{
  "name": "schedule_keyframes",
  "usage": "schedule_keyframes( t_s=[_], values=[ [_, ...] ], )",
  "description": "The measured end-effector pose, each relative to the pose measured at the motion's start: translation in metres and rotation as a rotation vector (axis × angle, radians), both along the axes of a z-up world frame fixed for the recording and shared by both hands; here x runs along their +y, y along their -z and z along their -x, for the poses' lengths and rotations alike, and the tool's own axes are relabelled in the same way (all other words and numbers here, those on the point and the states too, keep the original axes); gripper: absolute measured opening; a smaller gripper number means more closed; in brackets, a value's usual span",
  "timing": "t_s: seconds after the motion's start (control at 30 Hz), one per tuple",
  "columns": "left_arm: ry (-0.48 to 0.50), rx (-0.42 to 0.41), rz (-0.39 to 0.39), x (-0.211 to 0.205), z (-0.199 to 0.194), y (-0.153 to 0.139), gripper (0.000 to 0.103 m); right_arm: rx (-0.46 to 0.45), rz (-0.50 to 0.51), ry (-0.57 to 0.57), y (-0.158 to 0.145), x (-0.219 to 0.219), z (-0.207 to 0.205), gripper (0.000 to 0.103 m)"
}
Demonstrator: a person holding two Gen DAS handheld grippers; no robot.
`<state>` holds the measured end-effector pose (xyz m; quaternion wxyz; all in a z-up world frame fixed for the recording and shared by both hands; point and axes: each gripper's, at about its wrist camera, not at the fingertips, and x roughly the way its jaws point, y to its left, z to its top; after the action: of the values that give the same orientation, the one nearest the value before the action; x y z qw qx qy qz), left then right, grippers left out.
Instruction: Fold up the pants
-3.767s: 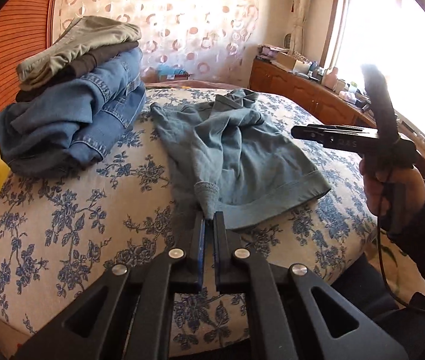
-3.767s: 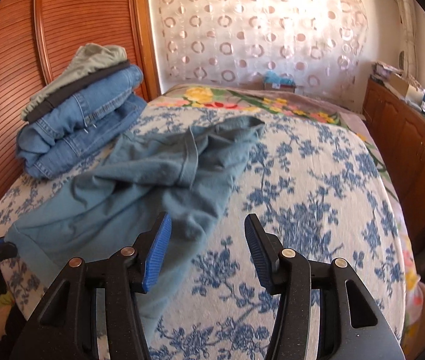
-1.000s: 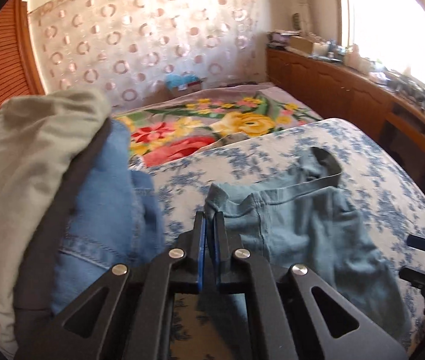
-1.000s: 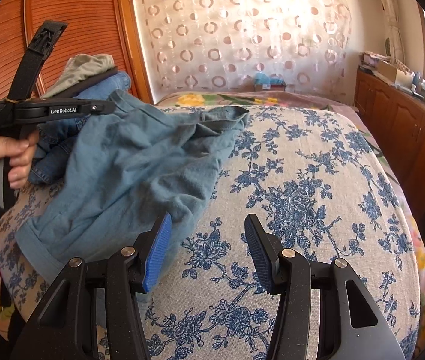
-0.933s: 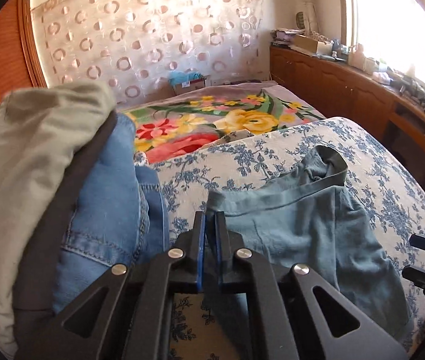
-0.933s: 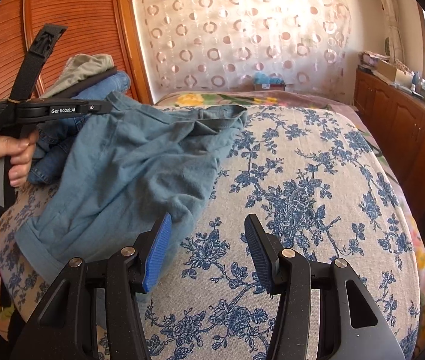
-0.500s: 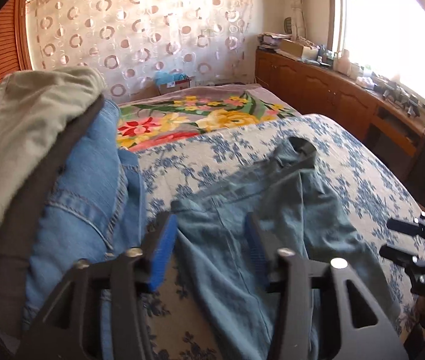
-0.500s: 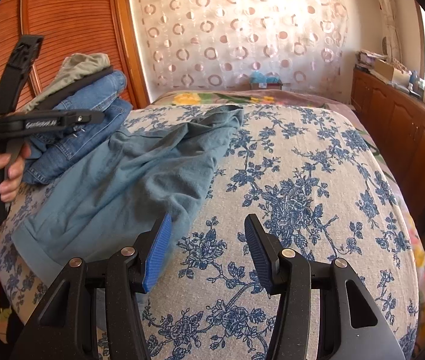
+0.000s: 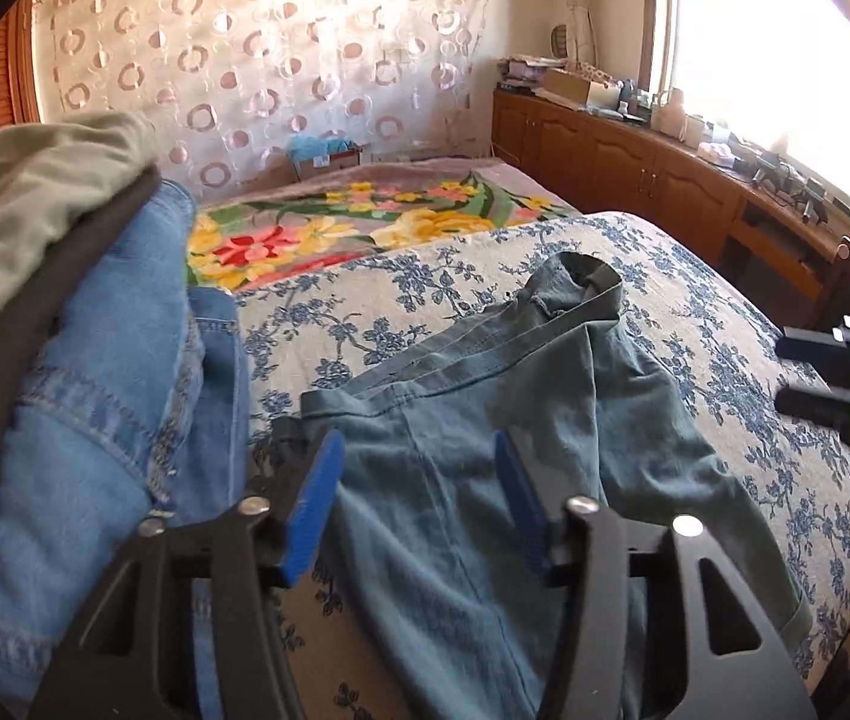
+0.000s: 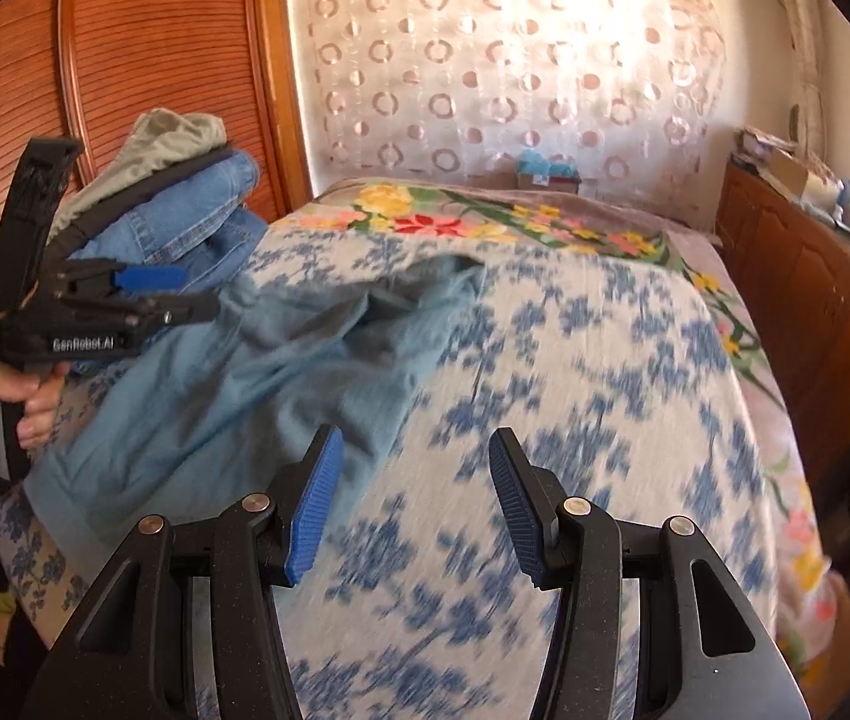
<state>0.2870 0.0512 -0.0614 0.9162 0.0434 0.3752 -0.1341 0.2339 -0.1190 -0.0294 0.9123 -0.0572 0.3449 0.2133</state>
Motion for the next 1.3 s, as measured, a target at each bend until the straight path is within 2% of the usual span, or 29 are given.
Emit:
schedule_keyframes(
  t_s=[0.23, 0.4, 0.5, 0.63, 0.8, 0.9, 0.97, 1.2, 1.23, 1.3],
  values=[
    [-0.009, 0.070, -0.040, -0.003, -0.026, 0.018, 0.040, 0.021, 0.005, -0.055, -0.014, 0.007, -0.061, 0.052],
    [-0.037, 0.108, -0.051, 0.000, -0.033, 0.028, 0.035, 0.092, -0.014, -0.085, -0.001, 0.016, -0.105, 0.052],
    [-0.031, 0.124, -0.029, 0.001, -0.035, 0.032, 0.025, 0.124, -0.016, -0.103, 0.007, 0.023, -0.120, 0.051],
    [-0.029, 0.111, -0.024, 0.001, -0.032, 0.033, 0.005, 0.161, -0.016, -0.136, 0.017, 0.031, -0.128, 0.047],
    [-0.064, 0.044, -0.005, 0.010, -0.024, 0.021, 0.001, 0.202, -0.018, -0.146, 0.023, 0.034, -0.138, 0.045],
    [-0.089, 0.032, 0.011, 0.019, -0.023, 0.016, 0.001, 0.213, -0.022, -0.143, 0.023, 0.035, -0.144, 0.040],
    [-0.116, 0.018, 0.004, 0.023, -0.023, 0.015, 0.001, 0.214, -0.018, -0.144, 0.022, 0.038, -0.148, 0.039],
    [-0.135, 0.015, -0.009, 0.024, -0.022, 0.017, 0.001, 0.168, 0.044, -0.143, 0.022, 0.054, -0.157, 0.016],
    [-0.135, 0.016, -0.006, 0.024, -0.022, 0.017, 0.001, 0.145, 0.066, -0.128, 0.022, 0.056, -0.159, 0.010],
    [-0.135, 0.017, 0.008, 0.025, -0.021, 0.016, 0.001, 0.108, 0.116, -0.069, 0.021, 0.056, -0.164, 0.008]
  ],
)
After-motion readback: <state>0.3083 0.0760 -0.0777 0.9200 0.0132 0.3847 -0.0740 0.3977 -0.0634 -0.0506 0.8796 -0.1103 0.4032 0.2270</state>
